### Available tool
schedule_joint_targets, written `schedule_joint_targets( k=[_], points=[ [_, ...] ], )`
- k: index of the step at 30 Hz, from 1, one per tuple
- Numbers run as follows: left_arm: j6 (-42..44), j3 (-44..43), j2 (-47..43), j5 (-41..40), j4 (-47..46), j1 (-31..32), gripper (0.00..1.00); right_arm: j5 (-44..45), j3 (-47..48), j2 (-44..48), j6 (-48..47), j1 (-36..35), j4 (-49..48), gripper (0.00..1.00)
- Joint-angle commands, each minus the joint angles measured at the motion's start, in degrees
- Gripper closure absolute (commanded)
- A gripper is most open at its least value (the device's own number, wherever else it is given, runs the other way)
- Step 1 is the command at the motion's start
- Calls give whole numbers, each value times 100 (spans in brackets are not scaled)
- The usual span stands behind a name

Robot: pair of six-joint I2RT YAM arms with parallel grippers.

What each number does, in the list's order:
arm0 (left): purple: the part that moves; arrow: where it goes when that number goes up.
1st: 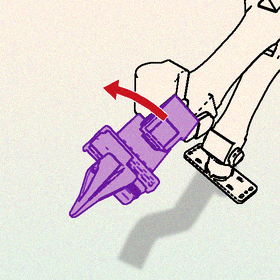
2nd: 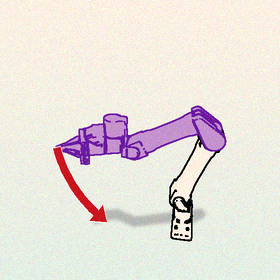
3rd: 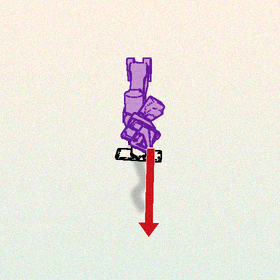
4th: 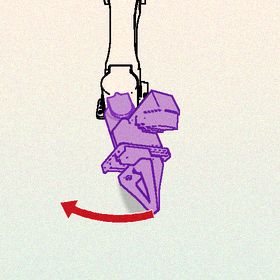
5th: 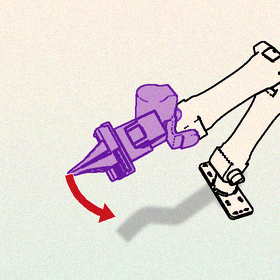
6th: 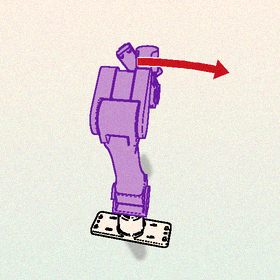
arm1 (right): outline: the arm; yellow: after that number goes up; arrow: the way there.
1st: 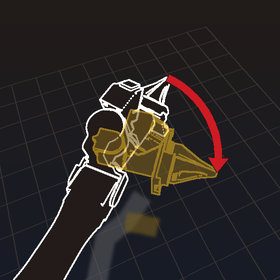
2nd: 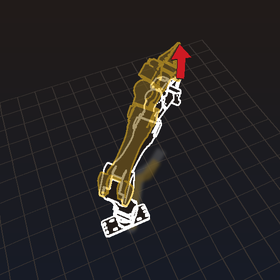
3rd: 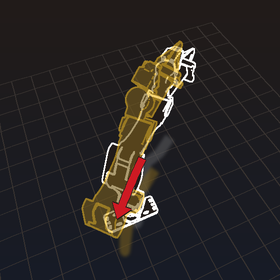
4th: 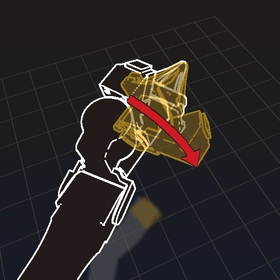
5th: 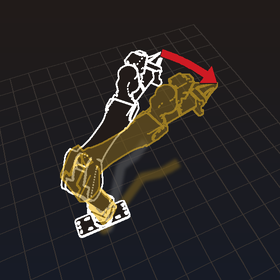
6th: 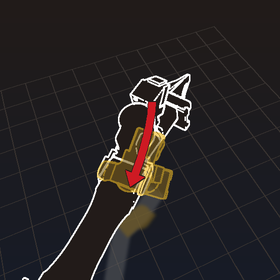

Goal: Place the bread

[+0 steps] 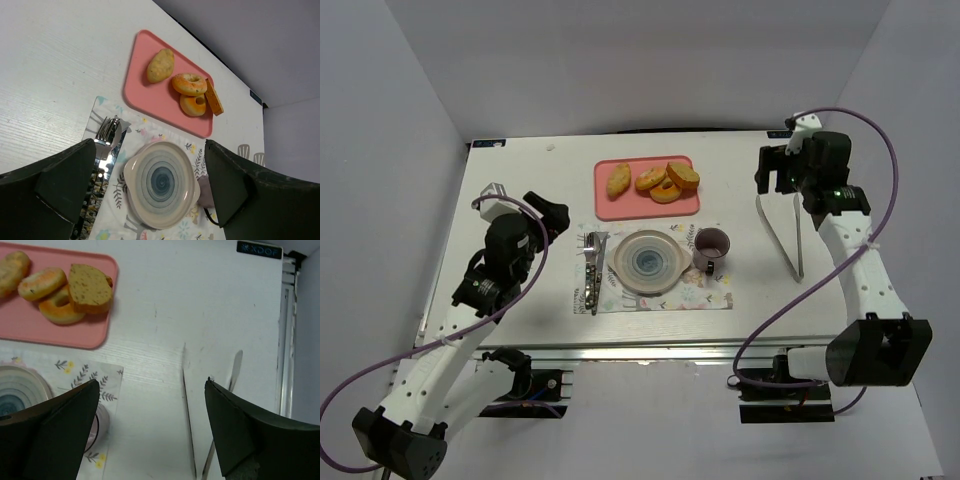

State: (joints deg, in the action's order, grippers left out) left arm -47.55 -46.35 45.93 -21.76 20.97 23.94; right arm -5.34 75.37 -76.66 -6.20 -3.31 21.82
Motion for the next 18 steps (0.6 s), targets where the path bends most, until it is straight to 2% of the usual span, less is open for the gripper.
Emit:
schedule_joint_targets(
  k=[1, 5, 7, 9, 10, 12, 13, 14, 15, 16, 18],
  points=[
    [185, -155, -32, 137, -181, -4, 2, 184, -382, 380, -232, 216, 330, 11],
    [220, -68, -111, 190, -216, -4, 2, -528, -725, 573, -1636, 498, 971, 11],
    [229, -24, -172, 190, -199, -4, 2, -528, -919, 434, -1815, 760, 1043, 32],
    [229, 55, -216, 190, -190, -4, 2, -852, -963, 311, -1858, 1207, 1139, 67],
    [220, 90, -277, 190, -199, -4, 2, -898, -998, 127, -1876, 1341, 1157, 100],
    [185, 187, -400, 190, -199, -4, 2, -951, -981, -102, -2025, 1630, 1314, 100],
    [167, 214, -427, 181, -199, -4, 2, -951, -955, -347, -2078, 1710, 1394, 91],
    [141, 249, -488, 181, -207, -4, 2, -934, -937, -480, -2122, 1746, 1464, 67],
    [115, 362, -532, 155, -242, -4, 2, -855, -911, -629, -2157, 1781, 1526, 32],
    [53, 415, -620, 154, -251, -4, 2, -846, -884, -848, -2236, 1790, 1648, 14],
    [0, 539, -691, 172, -286, -4, 2, -758, -980, -938, -2272, 1816, 1527, 11]
  ],
)
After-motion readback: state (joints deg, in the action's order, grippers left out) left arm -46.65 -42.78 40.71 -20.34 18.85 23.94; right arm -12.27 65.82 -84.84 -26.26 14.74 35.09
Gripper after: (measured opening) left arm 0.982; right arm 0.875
